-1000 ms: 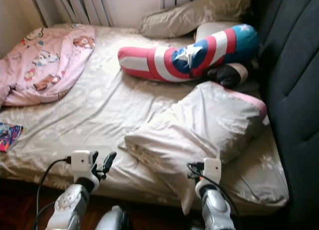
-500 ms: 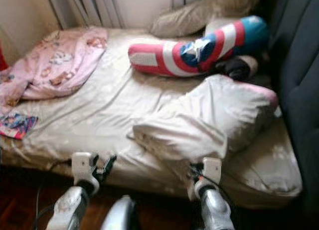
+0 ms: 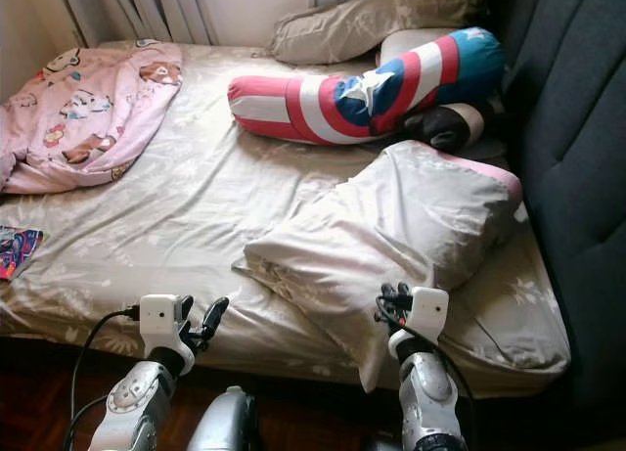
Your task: Clean up the room
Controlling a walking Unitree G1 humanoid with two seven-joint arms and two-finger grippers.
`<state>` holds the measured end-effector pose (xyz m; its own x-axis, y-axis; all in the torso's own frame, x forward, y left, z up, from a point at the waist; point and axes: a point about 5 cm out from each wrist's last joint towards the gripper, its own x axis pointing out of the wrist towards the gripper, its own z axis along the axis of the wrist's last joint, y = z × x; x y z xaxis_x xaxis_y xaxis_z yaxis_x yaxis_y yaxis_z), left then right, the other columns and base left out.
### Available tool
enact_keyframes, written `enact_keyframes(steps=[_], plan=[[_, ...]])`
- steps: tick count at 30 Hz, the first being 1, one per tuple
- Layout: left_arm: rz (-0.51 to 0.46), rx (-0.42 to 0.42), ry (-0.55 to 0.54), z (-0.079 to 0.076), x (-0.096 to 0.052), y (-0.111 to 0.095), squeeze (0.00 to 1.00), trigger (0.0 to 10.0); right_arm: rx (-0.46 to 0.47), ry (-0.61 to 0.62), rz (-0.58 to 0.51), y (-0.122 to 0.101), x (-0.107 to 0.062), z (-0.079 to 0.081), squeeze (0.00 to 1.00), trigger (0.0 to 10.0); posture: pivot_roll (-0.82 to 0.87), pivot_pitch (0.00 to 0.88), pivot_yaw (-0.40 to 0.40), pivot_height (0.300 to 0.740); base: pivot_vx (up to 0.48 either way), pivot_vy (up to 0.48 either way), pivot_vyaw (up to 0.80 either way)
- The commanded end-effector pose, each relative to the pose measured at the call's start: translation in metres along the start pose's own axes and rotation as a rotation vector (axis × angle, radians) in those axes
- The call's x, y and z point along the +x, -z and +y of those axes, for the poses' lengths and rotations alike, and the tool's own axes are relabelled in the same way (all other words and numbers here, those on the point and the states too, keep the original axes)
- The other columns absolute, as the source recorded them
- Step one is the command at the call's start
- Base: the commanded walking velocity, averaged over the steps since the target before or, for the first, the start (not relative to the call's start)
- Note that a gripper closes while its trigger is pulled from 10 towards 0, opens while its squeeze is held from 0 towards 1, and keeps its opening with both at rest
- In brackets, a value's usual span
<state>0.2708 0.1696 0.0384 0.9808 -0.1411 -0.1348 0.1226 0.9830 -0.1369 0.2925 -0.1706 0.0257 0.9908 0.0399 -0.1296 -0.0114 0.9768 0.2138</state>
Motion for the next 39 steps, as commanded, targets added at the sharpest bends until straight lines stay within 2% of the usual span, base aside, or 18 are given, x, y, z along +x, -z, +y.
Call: enact_keyframes(steps=[1, 11, 17, 18, 19, 25, 27, 30, 31, 33, 35, 39], plan=[[-0.006, -0.001, -0.003, 0.002, 0.001, -0.002, 0.0, 10.0, 0.009, 0.004, -0.014, -0.004, 0.003, 0.001, 0.0, 10.0, 0.09, 0.105, 0.024, 0.648, 0.292, 0.0, 0.0], [-0.003, 0.003, -0.007, 0.003, 0.0, -0.001, 0.0, 10.0, 0.005, 0.015, 0.006, 0.002, 0.0, 0.002, 0.0, 10.0, 0.09, 0.104, 0.021, 0.648, 0.301, 0.0, 0.0], [-0.002, 0.004, -0.001, 0.002, 0.0, -0.001, 0.0, 10.0, -0.004, 0.042, 0.029, 0.004, -0.002, -0.001, 0.0, 10.0, 0.09, 0.104, 0.02, 0.648, 0.0, 0.0, 0.0], [-0.001, 0.004, -0.001, 0.001, 0.0, -0.001, 0.0, 10.0, -0.003, 0.049, 0.056, 0.006, -0.003, -0.002, 0.07, 10.0, 0.09, 0.104, 0.019, 0.648, 0.0, 0.0, 0.0], [0.0, 0.004, 0.0, 0.002, 0.0, -0.001, 0.0, 10.0, 0.021, 0.048, 0.073, 0.008, -0.005, -0.003, 1.0, 10.0, 0.09, 0.106, 0.018, 0.648, 0.0, 0.0, 0.0], [0.003, 0.006, 0.001, 0.001, -0.001, 0.0, 0.0, 10.0, 0.057, 0.064, 0.099, 0.009, -0.013, -0.008, 1.0, 10.0, 0.08, 0.108, 0.02, 0.648, 0.0, 0.0, 0.0], [0.009, 0.009, 0.006, 0.001, -0.001, 0.001, 0.0, 10.0, 0.118, 0.004, 0.119, 0.004, -0.02, -0.003, 1.0, 10.0, 0.07, 0.105, 0.021, 0.648, 0.0, 0.0, 0.0], [0.011, 0.008, 0.01, 0.0, 0.0, 0.002, 0.0, 10.0, 0.108, -0.049, 0.135, 0.003, -0.024, 0.001, 1.0, 10.0, 0.07, 0.104, 0.02, 0.648, 0.0, 0.0, 0.0], [0.011, 0.008, 0.012, 0.0, 0.0, 0.001, 0.0, 10.0, 0.135, -0.078, 0.157, 0.003, -0.026, 0.003, 1.0, 10.0, 0.07, 0.101, 0.021, 0.648, 0.0, 0.0, 0.0], [0.01, 0.009, 0.014, -0.001, 0.001, 0.001, 0.0, 10.0, 0.119, -0.081, 0.242, 0.009, -0.029, 0.001, 1.0, 10.0, 0.07, 0.098, 0.021, 0.648, 0.0, 0.0, 0.0], [0.01, 0.011, 0.019, -0.001, 0.001, 0.001, 0.0, 10.0, 0.089, -0.085, 0.394, 0.021, -0.035, -0.002, 1.0, 10.0, 0.06, 0.094, 0.019, 0.648, 0.0, 0.0, 0.0], [0.01, 0.011, 0.023, -0.002, 0.002, 0.001, 0.0, 10.0, 0.126, -0.067, 0.41, 0.023, -0.033, -0.005, 1.0, 10.0, 0.07, 0.088, 0.016, 0.648, 0.0, 0.0, 0.0]])
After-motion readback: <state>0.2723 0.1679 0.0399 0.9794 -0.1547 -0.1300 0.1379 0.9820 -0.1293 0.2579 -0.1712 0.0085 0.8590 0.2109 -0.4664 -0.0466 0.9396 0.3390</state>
